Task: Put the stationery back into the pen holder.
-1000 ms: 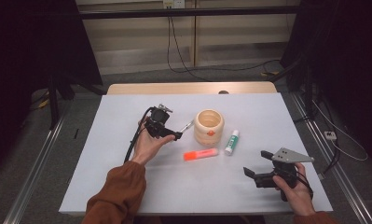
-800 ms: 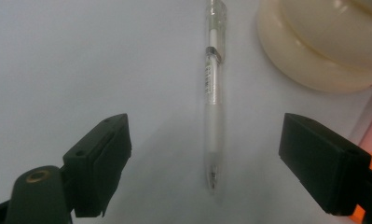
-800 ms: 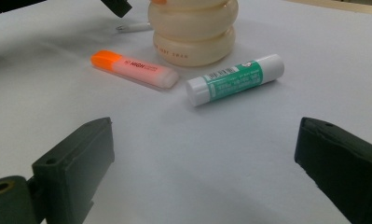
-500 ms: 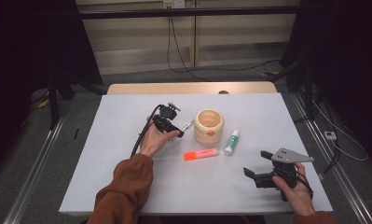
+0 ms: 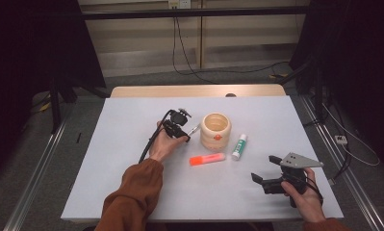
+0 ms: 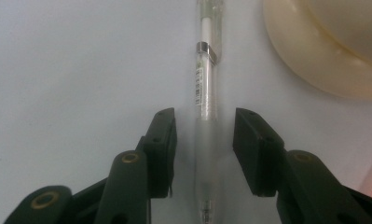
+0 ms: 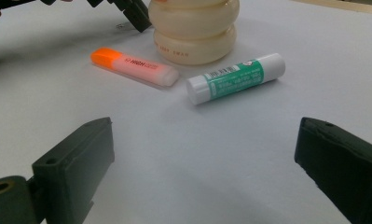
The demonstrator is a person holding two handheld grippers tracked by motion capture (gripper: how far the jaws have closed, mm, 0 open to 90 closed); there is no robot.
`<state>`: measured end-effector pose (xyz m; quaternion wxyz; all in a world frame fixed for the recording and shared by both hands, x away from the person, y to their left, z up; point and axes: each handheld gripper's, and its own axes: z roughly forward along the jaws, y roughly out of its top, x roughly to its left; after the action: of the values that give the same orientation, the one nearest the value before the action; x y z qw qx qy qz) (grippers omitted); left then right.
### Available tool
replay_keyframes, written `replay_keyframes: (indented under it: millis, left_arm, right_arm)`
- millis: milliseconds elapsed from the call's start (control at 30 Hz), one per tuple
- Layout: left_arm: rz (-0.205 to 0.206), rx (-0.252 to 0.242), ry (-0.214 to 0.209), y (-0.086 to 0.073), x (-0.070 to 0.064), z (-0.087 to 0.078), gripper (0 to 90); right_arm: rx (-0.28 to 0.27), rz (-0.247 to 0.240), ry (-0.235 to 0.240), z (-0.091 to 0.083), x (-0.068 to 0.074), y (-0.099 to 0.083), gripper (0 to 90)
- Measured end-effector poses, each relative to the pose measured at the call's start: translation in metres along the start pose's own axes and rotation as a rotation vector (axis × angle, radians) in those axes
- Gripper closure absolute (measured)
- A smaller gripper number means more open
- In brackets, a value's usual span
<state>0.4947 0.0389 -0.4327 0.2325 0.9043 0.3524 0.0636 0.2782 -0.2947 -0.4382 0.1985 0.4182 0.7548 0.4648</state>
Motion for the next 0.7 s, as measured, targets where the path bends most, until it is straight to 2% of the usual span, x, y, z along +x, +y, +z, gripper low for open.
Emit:
replay_keyframes:
  millis: [33, 233, 267, 300, 333, 367, 433, 533, 600, 700]
  left_arm:
    - [-0.007, 0.003, 0.004, 0.0004, -0.0014, 0.0004, 66.3]
    - [-0.008, 0.028, 0.005, 0.0041, -0.0004, 0.0009, 68.3]
    - [-0.018, 0.015, 0.005, 0.0041, -0.0005, 0.0014, 71.4]
    - [-0.023, 0.015, 0.002, 0.0041, 0.0001, 0.0021, 78.9]
    - [-0.022, 0.015, 0.008, 0.0045, -0.0009, 0.0025, 78.9]
    - [-0.003, 0.023, 0.016, 0.0049, -0.0015, 0.0019, 78.9]
    - [-0.029, 0.022, 0.012, 0.0050, -0.0016, 0.0025, 78.9]
    - [-0.042, 0.027, 0.011, 0.0058, -0.0013, 0.0027, 79.3]
    - [-0.024, 0.038, 0.014, 0.0066, -0.0011, 0.0022, 79.5]
    - [-0.036, 0.032, 0.005, 0.0064, 0.0000, 0.0023, 79.7]
  right_arm:
    - [0.001, -0.001, 0.000, 0.0001, 0.0000, 0.0000, 4.4]
    - [-0.001, 0.000, 0.002, 0.0000, 0.0001, 0.0000, 4.4]
    - [-0.001, 0.001, 0.002, 0.0000, 0.0002, 0.0000, 4.4]
    - [-0.001, 0.001, 0.003, 0.0000, 0.0004, 0.0000, 4.4]
    - [-0.002, 0.000, 0.004, 0.0000, 0.0004, 0.0001, 4.4]
    - [-0.001, 0.001, 0.003, -0.0002, 0.0004, 0.0001, 4.4]
    - [-0.001, 0.003, 0.004, -0.0002, 0.0000, 0.0000, 4.3]
    - [-0.001, 0.001, 0.003, 0.0000, -0.0001, 0.0000, 4.3]
    - [-0.002, 0.000, 0.003, 0.0000, 0.0001, 0.0001, 4.3]
    - [-0.001, 0.000, 0.004, -0.0002, 0.0003, 0.0000, 4.3]
